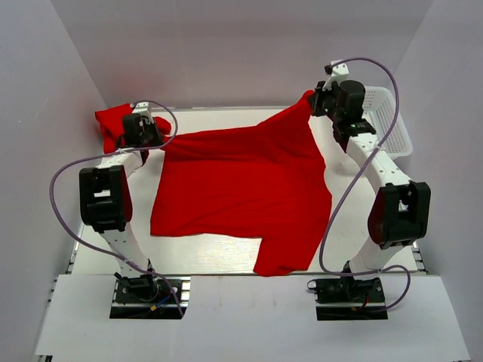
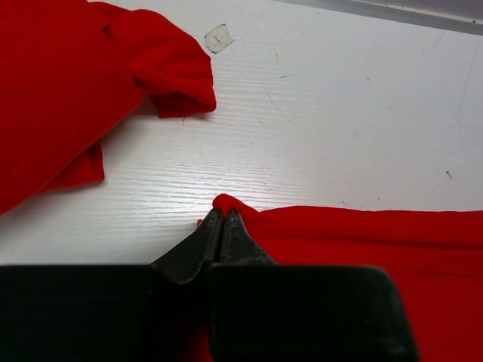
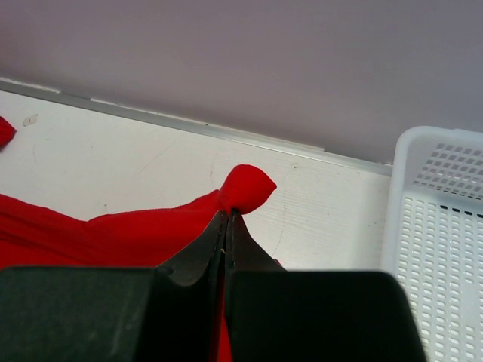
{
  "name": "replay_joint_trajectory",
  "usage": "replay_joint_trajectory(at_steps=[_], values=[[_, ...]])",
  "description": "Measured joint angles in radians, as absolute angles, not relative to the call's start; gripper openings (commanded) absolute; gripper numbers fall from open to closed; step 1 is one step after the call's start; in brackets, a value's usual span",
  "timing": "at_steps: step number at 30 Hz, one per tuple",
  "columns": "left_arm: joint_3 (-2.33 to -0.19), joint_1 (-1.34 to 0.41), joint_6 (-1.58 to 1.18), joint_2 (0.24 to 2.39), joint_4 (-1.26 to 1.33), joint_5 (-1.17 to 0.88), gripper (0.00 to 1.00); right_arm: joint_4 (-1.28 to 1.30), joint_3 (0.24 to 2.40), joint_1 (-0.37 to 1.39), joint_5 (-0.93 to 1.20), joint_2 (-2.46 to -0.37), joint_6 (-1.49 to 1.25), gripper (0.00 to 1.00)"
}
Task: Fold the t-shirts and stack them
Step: Fold the flattened tshirt in 1/3 of the way
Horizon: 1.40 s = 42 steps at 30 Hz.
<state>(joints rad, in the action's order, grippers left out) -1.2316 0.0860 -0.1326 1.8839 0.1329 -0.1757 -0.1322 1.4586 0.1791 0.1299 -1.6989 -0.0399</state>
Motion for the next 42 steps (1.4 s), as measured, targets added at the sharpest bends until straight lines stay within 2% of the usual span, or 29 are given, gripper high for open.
replay_joint_trajectory(at_steps=[10,23,29,42], values=[[-1.176,0.096,-0.137,1.84,0.212,-0.223,0.0,-0.15,1.295,0.179,0.106,-1.603,-0.021,0.0],[-1.049,0.109,-0.142,1.833,0.242,-0.234,0.0,-0.198,0.894,0.179,0.123,-1.276,-0.07,0.0],[-0.997,0.109,-0.144,1.818,0.264,-0.234,0.0,-0.211,0.738,0.179,0.144,-1.209,-0.102,0.0],[-0.899,0.109,-0.146,1.79,0.29,-0.237,0.0,-0.17,0.519,0.179,0.179,-1.029,-0.18,0.0]])
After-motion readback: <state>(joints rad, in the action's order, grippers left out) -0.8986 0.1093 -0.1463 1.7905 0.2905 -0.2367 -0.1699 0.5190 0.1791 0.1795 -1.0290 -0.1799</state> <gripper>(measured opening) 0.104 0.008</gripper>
